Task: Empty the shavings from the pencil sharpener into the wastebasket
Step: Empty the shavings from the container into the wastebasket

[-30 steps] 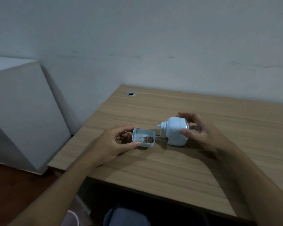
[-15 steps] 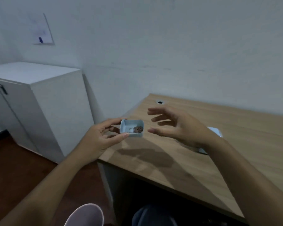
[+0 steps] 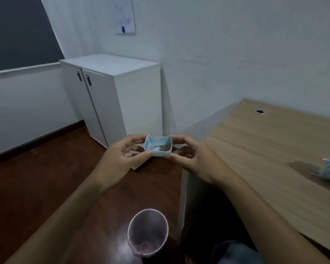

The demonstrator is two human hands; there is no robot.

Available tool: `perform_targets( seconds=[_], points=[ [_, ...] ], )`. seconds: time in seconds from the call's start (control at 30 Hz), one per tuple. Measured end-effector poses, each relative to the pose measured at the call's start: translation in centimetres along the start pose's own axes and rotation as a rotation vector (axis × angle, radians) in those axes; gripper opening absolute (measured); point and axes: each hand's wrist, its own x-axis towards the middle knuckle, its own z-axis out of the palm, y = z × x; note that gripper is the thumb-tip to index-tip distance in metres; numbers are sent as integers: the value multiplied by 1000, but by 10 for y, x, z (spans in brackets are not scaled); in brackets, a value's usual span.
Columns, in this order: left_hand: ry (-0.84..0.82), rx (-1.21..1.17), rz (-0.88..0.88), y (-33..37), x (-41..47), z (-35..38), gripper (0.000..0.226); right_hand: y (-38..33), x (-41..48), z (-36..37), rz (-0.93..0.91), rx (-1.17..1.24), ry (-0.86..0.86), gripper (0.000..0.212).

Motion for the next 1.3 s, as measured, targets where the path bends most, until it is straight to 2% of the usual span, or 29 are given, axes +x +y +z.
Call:
perform_targets(
  seconds=[0.2,0.3,0.43,0.57,0.7,0.87,1.13,1.17,1.3],
  points=[
    [78,-7,-86,-61,-33,-17,46,36,9,61,-24,-36,-4,55],
    [98,34,-120,-85,-51,-22,48,53,1,87,46,-35,-63,58],
    [88,85,-190,-118,-73,-28,47,87,-13,124,180,103,-105,61],
    [84,83,-283,-154,-92,-23,45,119,-26,158,332,204,-84,52],
    [97,91,-391,-196,-109,-14,52,151,-40,185,437,277,-64,39],
    [44,108,-527,-236,-121,4,51,194,-68,200,545,294,-73,34],
    [92,89,-632,-265,-114,26,13,218,-62,203,622,358,-2,27],
    [111,93,-674,-269,-112,28,15,220,-61,203,625,346,-5,27],
    [166,71,-877,-289,-107,30,59,226,-59,207,627,306,-59,33]
  ],
)
